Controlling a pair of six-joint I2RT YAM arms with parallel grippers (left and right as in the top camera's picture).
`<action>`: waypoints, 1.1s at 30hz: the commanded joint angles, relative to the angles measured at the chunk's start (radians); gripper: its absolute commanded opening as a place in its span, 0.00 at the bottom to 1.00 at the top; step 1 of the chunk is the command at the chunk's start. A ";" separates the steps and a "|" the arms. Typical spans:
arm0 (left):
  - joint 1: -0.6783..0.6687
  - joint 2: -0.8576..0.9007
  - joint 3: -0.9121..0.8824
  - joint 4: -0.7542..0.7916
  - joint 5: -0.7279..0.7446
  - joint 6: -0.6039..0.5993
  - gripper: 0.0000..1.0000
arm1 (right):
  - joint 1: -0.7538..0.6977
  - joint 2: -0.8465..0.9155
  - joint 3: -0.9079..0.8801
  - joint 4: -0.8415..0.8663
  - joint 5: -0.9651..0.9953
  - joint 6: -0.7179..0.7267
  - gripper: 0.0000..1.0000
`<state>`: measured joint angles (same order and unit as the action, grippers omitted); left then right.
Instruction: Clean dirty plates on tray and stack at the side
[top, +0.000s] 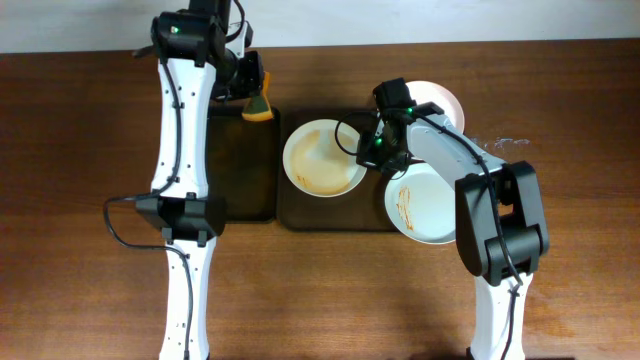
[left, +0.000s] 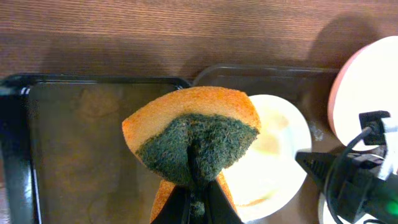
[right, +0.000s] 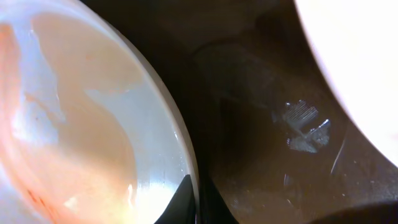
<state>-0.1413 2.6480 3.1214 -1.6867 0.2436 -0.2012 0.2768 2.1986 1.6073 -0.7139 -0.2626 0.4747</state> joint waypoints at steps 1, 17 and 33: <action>0.005 -0.017 0.014 -0.001 -0.031 0.017 0.00 | 0.003 -0.042 0.015 -0.037 0.006 -0.076 0.04; 0.005 -0.017 0.014 -0.001 -0.031 0.017 0.00 | 0.275 -0.319 0.015 -0.187 0.911 -0.074 0.04; 0.010 -0.017 0.014 -0.001 -0.031 0.017 0.00 | 0.542 -0.319 0.015 -0.160 1.735 0.036 0.04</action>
<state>-0.1413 2.6480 3.1214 -1.6871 0.2195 -0.2008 0.7998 1.8843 1.6123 -0.8829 1.2972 0.4839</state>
